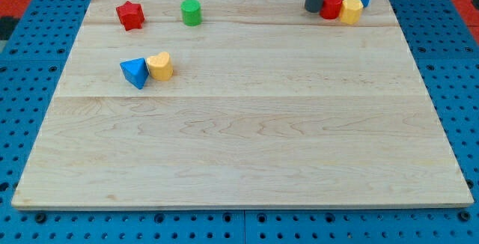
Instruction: Move red star closer to the green circle
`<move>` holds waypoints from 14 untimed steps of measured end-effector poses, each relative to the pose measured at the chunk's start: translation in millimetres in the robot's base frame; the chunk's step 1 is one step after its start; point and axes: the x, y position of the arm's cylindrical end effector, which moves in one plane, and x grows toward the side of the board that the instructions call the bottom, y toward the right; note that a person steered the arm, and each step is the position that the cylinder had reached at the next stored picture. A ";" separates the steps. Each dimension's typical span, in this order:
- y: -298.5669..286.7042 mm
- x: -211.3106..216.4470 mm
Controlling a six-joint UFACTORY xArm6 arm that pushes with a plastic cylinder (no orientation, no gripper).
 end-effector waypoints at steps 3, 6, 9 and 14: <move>3.2 0.0; -148.0 86.3; -392.8 69.7; -294.2 62.5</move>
